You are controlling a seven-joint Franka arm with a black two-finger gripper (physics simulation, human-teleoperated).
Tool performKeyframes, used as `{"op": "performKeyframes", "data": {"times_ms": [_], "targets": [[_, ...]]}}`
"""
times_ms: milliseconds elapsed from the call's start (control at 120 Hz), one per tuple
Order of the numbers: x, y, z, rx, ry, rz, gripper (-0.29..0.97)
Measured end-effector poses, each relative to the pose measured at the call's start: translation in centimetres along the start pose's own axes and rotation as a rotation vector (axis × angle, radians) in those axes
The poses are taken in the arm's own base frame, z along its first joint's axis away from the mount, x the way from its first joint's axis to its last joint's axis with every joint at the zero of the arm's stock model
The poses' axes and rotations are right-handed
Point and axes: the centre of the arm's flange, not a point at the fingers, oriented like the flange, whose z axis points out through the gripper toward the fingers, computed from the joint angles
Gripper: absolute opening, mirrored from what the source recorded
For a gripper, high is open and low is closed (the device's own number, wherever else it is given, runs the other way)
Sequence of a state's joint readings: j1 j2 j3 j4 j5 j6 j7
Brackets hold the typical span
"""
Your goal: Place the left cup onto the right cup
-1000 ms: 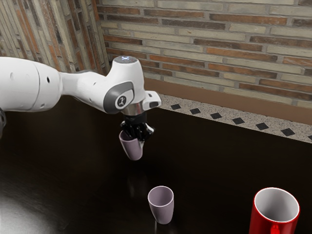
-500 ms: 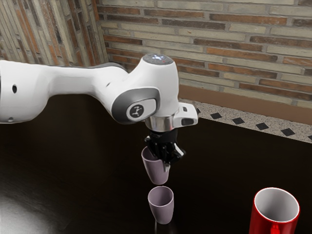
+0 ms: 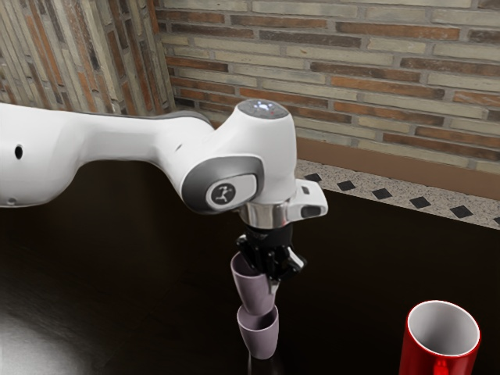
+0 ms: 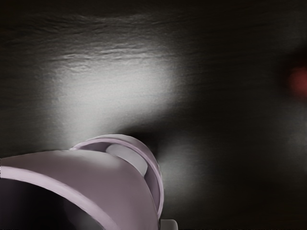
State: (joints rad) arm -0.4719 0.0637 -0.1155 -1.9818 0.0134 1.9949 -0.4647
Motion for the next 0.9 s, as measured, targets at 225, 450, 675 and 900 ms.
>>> {"op": "performKeyframes", "data": {"times_ms": [225, 450, 675, 900], "targets": [[0.0, -0.2, 1.3, 0.002, -0.008, -0.036, -0.10], [0.5, -0.6, 2.3, -0.002, -0.007, -0.069, -0.10], [0.5, -0.6, 3.1, -0.004, -0.005, -0.084, -0.11], [0.5, -0.6, 3.8, -0.006, -0.001, -0.097, -0.11]]}}
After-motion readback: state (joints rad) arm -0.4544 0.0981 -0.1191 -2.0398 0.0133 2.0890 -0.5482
